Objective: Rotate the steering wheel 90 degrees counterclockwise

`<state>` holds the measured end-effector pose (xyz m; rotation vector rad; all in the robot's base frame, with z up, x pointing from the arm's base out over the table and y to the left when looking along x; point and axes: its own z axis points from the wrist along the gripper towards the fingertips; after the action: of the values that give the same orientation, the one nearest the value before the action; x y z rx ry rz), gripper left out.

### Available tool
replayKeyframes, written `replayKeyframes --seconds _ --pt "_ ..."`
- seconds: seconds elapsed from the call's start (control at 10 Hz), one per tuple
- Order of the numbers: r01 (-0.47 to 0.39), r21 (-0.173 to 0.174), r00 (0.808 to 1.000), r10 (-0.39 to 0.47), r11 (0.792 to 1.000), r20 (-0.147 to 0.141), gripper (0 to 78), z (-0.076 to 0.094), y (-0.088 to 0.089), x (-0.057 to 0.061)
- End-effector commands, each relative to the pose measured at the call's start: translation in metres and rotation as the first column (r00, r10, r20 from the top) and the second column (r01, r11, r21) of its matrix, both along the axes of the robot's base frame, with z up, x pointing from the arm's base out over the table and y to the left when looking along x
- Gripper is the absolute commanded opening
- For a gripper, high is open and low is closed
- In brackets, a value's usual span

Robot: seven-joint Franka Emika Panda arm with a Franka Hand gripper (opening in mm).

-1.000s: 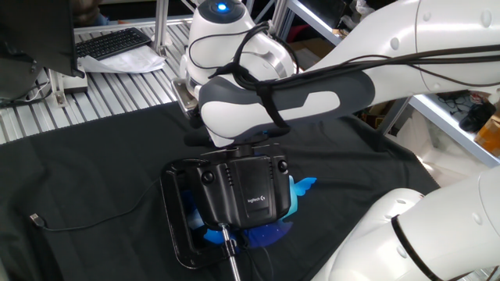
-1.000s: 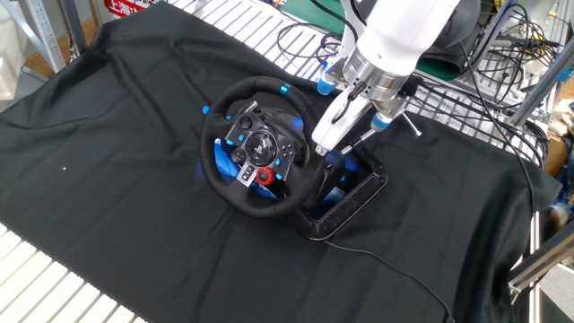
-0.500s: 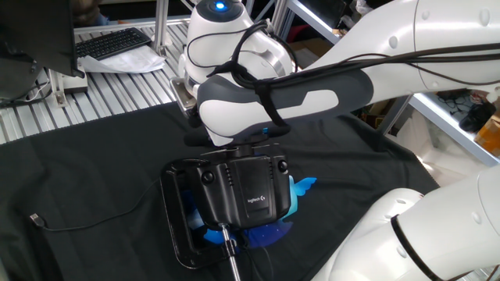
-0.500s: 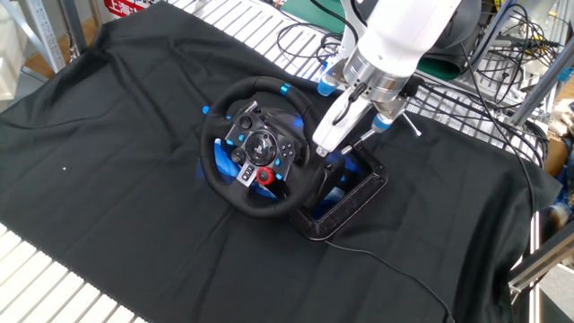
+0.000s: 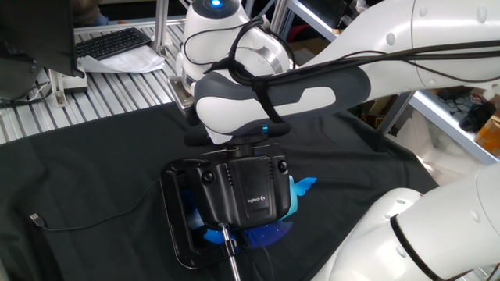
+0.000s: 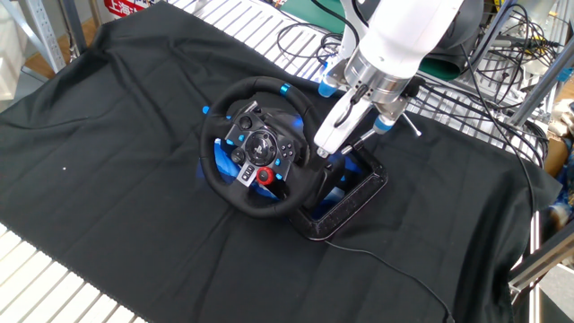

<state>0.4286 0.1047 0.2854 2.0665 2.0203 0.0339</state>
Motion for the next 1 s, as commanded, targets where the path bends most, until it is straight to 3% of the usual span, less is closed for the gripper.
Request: replayKeyframes --seconds 0.1,0.2,0.3,0.4,0.5,0.6,0.8,1.0 --pt "-0.487 0.029 0.841 0.478 0.873 -0.253 77.5 0.0114 -0.026 -0.0331" --pt "-0.521 0.039 0.819 0.512 0.853 -0.258 77.5 0.0119 -0.0254 -0.0335" --pt "-0.529 0.041 0.814 0.52 0.848 -0.259 77.5 0.0119 -0.0254 -0.0335" --pt "-0.569 0.05 0.785 0.561 0.821 -0.263 77.5 0.012 -0.0253 -0.0332" --pt "-0.62 0.057 0.745 0.61 0.782 -0.269 77.5 0.0122 -0.0251 -0.0329" --pt "-0.642 0.06 0.726 0.631 0.764 -0.275 77.5 0.0123 -0.0248 -0.0331" --pt "-0.722 0.085 0.635 0.707 0.687 -0.311 77.5 0.0129 -0.0241 -0.0335" --pt "-0.769 0.094 0.579 0.751 0.632 -0.318 77.5 0.013 -0.0239 -0.0337"
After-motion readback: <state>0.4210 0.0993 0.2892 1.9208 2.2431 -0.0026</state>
